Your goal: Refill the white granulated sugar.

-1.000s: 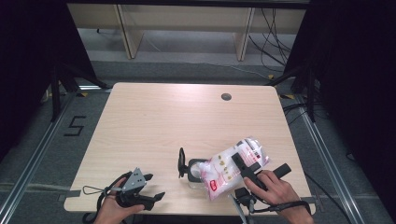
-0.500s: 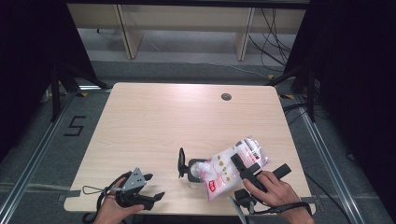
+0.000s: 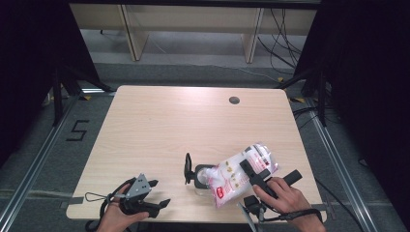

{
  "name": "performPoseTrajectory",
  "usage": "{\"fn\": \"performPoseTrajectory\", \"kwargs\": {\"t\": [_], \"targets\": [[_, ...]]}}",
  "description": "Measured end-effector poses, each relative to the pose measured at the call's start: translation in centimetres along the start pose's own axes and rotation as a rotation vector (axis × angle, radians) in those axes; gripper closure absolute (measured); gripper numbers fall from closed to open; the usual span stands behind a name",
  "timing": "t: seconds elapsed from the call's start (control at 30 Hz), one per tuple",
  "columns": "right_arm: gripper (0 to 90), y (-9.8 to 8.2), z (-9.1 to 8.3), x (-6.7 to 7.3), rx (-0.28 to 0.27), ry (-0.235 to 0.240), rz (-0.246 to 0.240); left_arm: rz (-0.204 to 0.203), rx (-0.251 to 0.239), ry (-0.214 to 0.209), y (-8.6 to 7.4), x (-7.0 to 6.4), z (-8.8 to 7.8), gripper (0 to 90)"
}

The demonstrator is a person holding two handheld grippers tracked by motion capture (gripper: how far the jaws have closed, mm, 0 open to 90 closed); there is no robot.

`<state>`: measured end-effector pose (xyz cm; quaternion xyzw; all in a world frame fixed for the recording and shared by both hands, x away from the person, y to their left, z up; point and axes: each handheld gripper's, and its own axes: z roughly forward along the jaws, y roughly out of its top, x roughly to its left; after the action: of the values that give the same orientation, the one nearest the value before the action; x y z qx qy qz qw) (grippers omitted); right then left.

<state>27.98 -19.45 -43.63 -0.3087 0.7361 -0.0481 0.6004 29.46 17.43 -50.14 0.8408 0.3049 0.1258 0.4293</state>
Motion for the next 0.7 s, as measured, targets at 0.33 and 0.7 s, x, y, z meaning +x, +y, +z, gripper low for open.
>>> {"fn": "performPoseTrajectory", "kwargs": {"t": [0.33, 0.7], "targets": [[57.9, -0.09, 0.08, 0.08, -0.001, 0.003, 0.009, 0.003, -0.002, 0.01, 0.0, 0.01, -0.01, 21.7], [58.1, -0.14, 0.13, 0.17, -0.003, 0.007, 0.022, 0.004, -0.001, 0.002, 0.0, 0.01, -0.01, 21.7]]}}
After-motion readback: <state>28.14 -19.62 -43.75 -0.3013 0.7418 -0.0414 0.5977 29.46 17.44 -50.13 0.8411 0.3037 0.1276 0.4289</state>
